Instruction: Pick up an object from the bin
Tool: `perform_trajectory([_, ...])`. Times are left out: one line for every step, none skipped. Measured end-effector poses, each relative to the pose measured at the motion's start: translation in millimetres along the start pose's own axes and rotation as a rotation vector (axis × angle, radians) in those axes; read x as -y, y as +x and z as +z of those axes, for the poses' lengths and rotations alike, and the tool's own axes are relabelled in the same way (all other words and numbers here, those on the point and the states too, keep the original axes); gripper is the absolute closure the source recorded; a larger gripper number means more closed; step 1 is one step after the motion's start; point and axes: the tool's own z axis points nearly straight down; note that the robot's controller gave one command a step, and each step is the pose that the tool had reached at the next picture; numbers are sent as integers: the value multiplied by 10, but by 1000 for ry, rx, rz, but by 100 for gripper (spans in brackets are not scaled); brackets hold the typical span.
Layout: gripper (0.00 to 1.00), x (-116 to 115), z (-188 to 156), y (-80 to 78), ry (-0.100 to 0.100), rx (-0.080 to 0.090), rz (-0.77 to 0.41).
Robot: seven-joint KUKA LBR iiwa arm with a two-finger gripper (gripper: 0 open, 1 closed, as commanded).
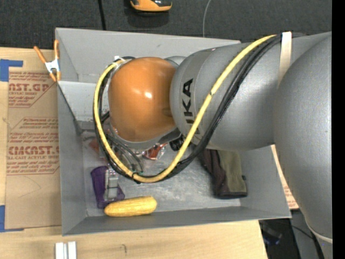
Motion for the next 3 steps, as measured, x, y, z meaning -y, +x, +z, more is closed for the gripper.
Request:
perform_trajectory([0,15,-45,-23,-2,8,3])
perform_trajectory([0,117,614,-207,-1,11,-144])
perform_trajectory([0,346,1464,-359,0,9,-304])
